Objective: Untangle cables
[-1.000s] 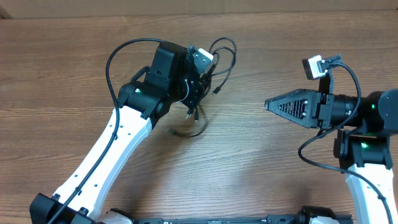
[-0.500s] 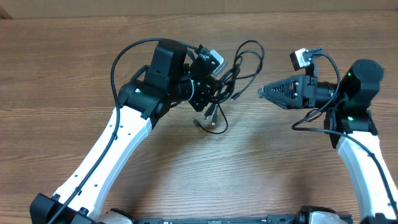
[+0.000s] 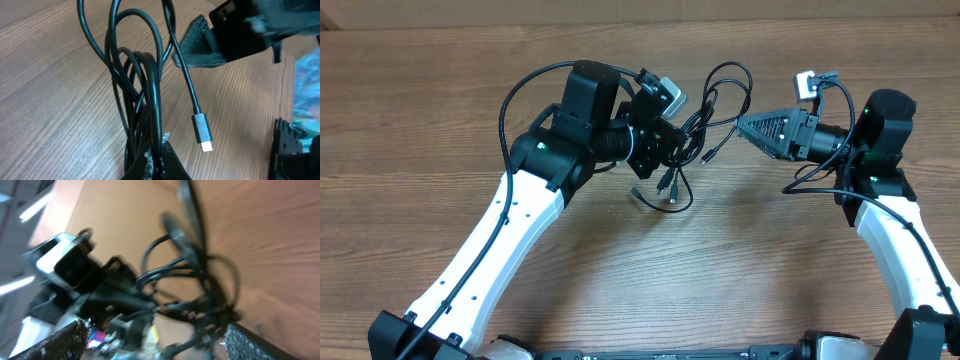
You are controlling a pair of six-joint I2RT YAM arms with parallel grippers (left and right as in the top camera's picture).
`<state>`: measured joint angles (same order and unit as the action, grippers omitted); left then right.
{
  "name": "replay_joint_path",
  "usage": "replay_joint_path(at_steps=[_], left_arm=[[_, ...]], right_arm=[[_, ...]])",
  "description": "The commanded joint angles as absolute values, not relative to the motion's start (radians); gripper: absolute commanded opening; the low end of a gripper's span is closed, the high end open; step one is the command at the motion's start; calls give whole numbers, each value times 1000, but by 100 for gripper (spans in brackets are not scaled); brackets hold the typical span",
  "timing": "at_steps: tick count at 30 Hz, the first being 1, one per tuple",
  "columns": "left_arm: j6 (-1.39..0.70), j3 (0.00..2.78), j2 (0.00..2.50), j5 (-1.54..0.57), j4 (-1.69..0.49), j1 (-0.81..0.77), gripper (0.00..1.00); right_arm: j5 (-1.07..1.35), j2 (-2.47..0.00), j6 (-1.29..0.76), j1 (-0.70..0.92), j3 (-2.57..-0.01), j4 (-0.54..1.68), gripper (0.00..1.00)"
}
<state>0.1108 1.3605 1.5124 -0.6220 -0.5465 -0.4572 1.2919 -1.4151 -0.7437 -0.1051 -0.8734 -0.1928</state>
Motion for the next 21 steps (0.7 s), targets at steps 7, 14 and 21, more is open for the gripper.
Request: replay_joint_path(at_steps=[7, 14, 21], left_arm=[[44, 1360, 1509, -735, -513, -472, 4], [37, 1360, 1509, -749, -481, -525, 4], [18, 1359, 1510, -659, -485, -531, 4]], right_arm=[[1110, -1419, -461, -107, -888, -113, 83], [1108, -1419, -462, -107, -888, -121, 52], [1137, -1418, -463, -107, -888, -117, 4]])
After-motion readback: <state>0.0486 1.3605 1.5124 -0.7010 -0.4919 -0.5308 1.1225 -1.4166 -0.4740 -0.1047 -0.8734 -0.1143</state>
